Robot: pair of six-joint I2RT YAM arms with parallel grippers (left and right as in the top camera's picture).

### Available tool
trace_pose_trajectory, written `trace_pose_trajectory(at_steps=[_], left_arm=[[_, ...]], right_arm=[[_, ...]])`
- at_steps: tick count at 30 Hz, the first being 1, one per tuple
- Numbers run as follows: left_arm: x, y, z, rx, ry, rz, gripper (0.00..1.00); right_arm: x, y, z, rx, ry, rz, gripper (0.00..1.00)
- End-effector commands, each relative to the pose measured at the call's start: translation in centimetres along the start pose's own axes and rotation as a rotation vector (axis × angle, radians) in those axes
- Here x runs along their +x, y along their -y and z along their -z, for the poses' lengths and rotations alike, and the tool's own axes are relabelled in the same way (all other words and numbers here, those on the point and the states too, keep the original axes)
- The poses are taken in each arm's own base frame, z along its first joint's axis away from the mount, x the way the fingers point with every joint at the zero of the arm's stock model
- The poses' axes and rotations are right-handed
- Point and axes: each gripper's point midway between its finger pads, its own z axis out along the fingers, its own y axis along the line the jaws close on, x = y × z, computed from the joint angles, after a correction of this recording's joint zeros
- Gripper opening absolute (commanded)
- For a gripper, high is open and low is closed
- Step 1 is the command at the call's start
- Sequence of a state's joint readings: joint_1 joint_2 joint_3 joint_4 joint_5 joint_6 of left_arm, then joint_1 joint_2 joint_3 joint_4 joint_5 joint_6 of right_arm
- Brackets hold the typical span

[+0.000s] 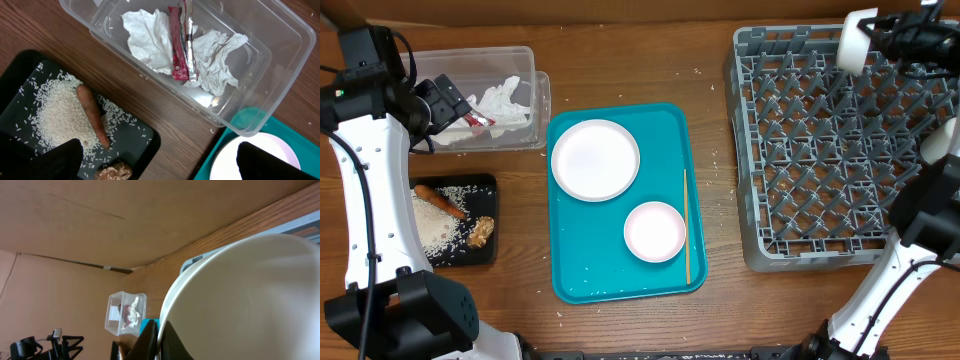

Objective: Sort waste into correct bins and load items into the dishwasher
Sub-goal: 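Carry the white cup right and set it in the dish rack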

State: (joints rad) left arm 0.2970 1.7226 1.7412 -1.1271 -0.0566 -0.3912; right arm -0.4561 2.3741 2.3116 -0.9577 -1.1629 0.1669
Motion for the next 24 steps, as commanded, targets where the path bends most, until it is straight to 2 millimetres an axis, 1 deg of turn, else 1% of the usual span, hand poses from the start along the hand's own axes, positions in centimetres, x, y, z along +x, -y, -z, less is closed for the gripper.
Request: trace_pose_trajectory(at_steps=[1,3,4,7,10,12,13,15,16,18,20,23,24], left_arm=[[0.1,-0.1,-0.3,-0.002,-0.007,0.019,1.0],[0.1,-0.1,-0.3,-0.002,-0.007,0.019,1.0],[0.1,-0.1,-0.3,-0.002,-0.007,0.019,1.0],[0.1,-0.1,-0.3,-0.002,-0.007,0.019,1.0],[0.1,-0.1,-0.3,-0.002,-0.007,0.019,1.0],[0.1,-0.1,-0.3,-0.002,-0.007,0.019,1.0],[0.1,-0.1,-0.3,-0.002,-0.007,0.019,1.0],[0.1,-0.1,-0.3,-0.002,-0.007,0.019,1.0],[0.1,-0.1,-0.3,-0.002,-0.007,0.019,1.0],[0.1,-0.1,-0.3,-0.002,-0.007,0.019,1.0],[0.1,-0.1,-0.3,-0.002,-0.007,0.019,1.0],[0.1,-0.1,-0.3,-0.002,-0.007,0.019,1.0],[0.1,-0.1,-0.3,-0.002,-0.007,0.019,1.0]], right_arm=[[0.3,1.0,-0.7,-0.055,-0.017,-0.002,0.04],[-0.4,4.0,-0.6,0.018,0.013,-0.086,0.04],[-0.7,4.7,-0.2,0.023,0.027,-0.107,0.04],[-1.2,5.5,1.0,0.035,0.052,-0.121,0.04],[-2.2,7.0,3.5,0.069,0.106,-0.186,0.04],[-2.4,7.5,4.5,0.073,0.123,-0.224,0.05],[-2.5,7.6,4.8,0.075,0.13,-0.234,0.09],[-2.6,7.9,5.4,0.078,0.139,-0.248,0.1],[-2.8,8.0,5.8,0.08,0.147,-0.248,0.18],[-3.2,8.0,6.7,0.093,0.165,-0.247,0.2],[-3.7,8.3,7.8,0.142,0.194,-0.276,0.23],[-4.1,8.2,9.6,0.235,0.234,-0.295,0.32],[-4.2,8.2,10.2,0.271,0.247,-0.301,0.37]])
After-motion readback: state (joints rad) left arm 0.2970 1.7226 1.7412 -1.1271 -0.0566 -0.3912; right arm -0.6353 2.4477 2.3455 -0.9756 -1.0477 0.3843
